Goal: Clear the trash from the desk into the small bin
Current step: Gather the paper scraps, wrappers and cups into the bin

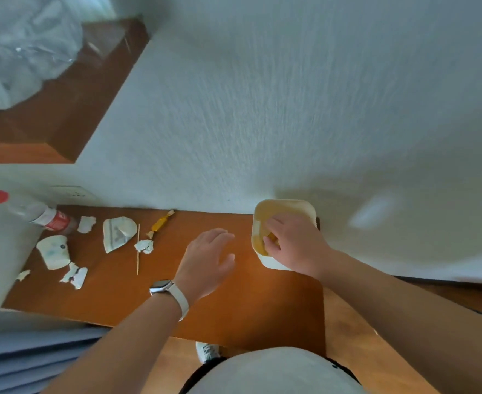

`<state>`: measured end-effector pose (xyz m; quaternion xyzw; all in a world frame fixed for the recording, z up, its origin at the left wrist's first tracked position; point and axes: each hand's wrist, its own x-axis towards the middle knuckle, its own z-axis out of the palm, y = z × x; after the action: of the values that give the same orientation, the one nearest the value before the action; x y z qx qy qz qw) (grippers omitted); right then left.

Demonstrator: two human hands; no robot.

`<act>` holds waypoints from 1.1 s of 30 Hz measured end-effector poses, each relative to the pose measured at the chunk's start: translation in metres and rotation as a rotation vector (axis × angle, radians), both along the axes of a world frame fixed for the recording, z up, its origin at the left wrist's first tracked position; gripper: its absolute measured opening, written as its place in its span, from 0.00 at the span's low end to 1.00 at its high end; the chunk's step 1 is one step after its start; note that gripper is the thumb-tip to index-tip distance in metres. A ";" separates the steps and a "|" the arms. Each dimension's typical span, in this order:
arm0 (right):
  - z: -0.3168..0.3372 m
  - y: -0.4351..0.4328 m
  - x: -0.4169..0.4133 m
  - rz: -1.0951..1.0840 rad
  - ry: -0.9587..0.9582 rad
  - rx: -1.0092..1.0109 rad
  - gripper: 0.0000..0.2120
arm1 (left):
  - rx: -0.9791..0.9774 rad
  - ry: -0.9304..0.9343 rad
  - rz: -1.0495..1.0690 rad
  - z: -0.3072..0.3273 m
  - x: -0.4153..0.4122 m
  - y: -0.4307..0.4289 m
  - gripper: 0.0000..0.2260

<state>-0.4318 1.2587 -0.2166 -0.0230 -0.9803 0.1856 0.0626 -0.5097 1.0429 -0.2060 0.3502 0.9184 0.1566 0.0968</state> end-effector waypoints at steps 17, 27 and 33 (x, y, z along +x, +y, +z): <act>0.005 -0.168 -0.092 0.075 -0.205 0.160 0.20 | -0.206 0.023 0.119 -0.053 -0.104 -0.203 0.23; -0.049 -0.240 -0.156 0.117 -0.407 0.253 0.22 | -0.192 -0.008 0.064 -0.100 -0.162 -0.241 0.22; -0.064 -0.248 -0.206 0.155 -0.412 0.330 0.24 | -0.207 0.010 0.004 -0.114 -0.177 -0.228 0.21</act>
<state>-0.6381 1.0110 -0.2809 0.0255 -0.9882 0.0190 -0.1495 -0.6872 0.8145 -0.3203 0.3372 0.9309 0.0592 0.1276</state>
